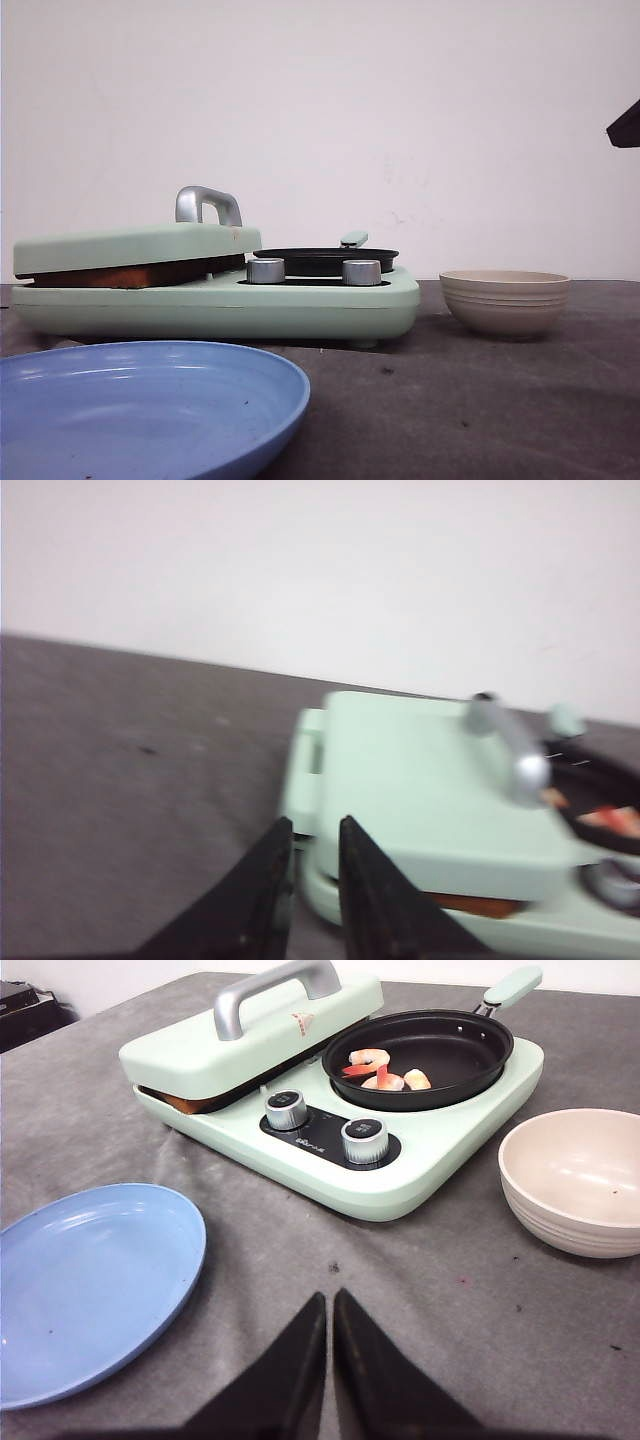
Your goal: Make breakfast with bread and shrimp
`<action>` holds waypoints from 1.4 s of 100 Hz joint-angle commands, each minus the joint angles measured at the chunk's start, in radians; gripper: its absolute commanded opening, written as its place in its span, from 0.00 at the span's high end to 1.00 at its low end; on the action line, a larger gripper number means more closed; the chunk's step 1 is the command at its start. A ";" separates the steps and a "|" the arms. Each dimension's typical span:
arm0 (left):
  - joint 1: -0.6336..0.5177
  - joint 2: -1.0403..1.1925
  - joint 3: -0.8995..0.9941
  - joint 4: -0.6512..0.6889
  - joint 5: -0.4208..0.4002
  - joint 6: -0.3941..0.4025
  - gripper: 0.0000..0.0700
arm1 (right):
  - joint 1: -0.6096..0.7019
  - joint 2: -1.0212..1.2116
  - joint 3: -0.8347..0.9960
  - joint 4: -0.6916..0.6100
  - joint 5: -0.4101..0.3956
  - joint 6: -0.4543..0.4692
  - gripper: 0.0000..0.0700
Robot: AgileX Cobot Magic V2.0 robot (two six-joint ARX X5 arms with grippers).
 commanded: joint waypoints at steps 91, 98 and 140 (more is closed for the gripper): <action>0.072 -0.002 -0.179 0.018 0.138 0.068 1.00 | 0.007 -0.003 0.000 0.017 0.000 0.010 1.00; 0.072 -0.002 -0.179 0.018 0.138 0.068 1.00 | 0.007 -0.003 0.000 0.017 0.000 0.010 1.00; 0.072 -0.002 -0.179 0.018 0.138 0.068 1.00 | -0.001 -0.003 0.000 0.049 0.029 -0.016 1.00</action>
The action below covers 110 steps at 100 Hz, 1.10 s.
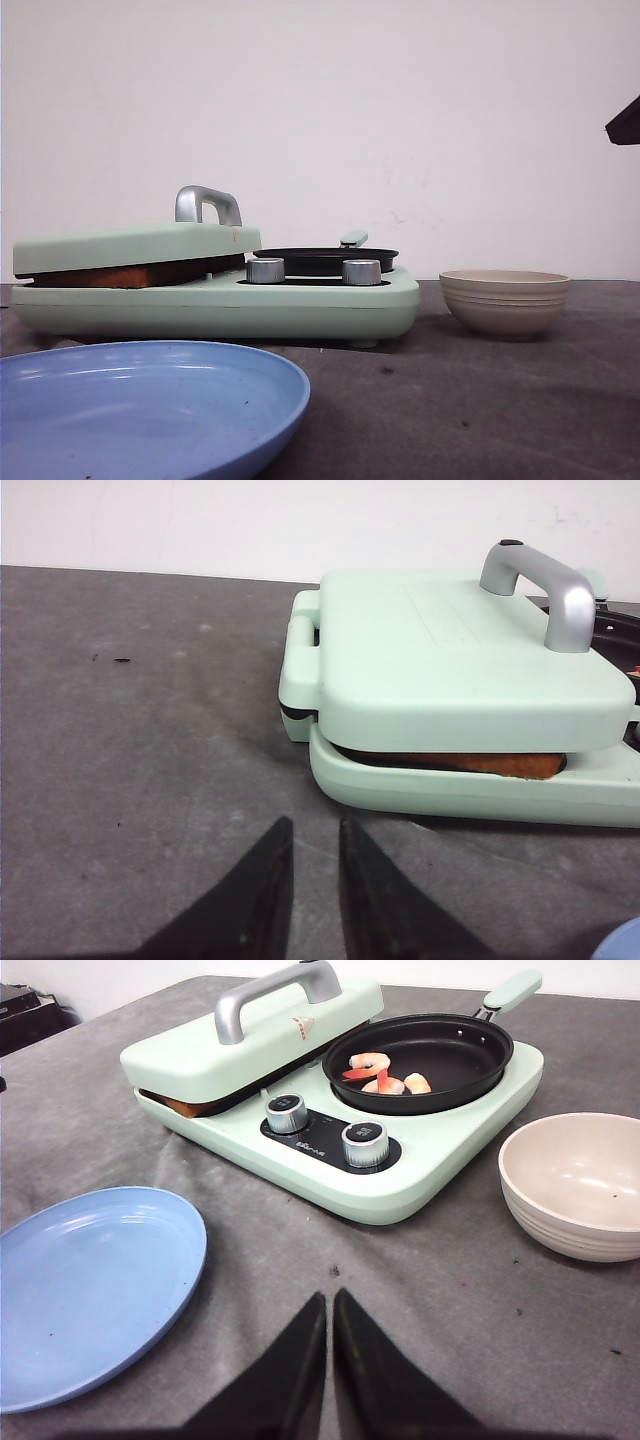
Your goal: Make breakfast with bread and shrimp
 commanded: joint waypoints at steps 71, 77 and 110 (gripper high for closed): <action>0.001 -0.001 -0.018 -0.005 0.002 0.008 1.00 | -0.473 -0.199 -0.252 0.153 0.103 -0.318 1.00; 0.001 -0.001 -0.017 -0.004 0.002 0.008 1.00 | -0.476 -0.199 -0.252 0.147 0.114 -0.320 1.00; 0.001 -0.001 -0.017 -0.005 0.002 0.008 1.00 | -0.474 -0.199 -0.252 0.148 0.129 -0.316 1.00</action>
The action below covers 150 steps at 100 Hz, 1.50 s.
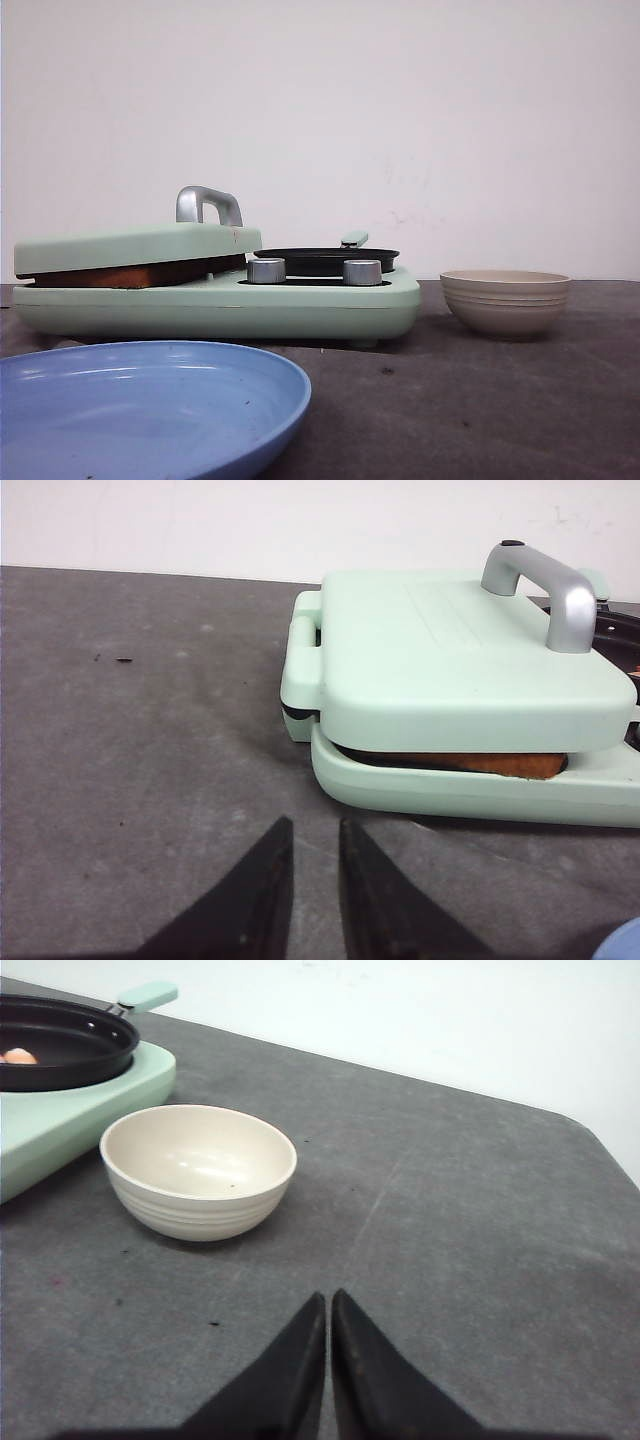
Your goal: Make breakfast with bread and shrimp
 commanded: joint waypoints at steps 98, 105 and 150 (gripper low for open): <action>0.001 -0.001 -0.017 -0.005 0.002 0.009 1.00 | 0.005 -0.001 -0.005 0.020 -0.044 0.212 1.00; 0.001 -0.001 -0.017 -0.005 0.002 0.008 1.00 | 0.003 -0.001 -0.005 0.020 -0.043 0.212 1.00; 0.001 -0.001 -0.017 -0.005 0.002 0.009 1.00 | 0.003 -0.001 -0.005 0.020 -0.043 0.212 1.00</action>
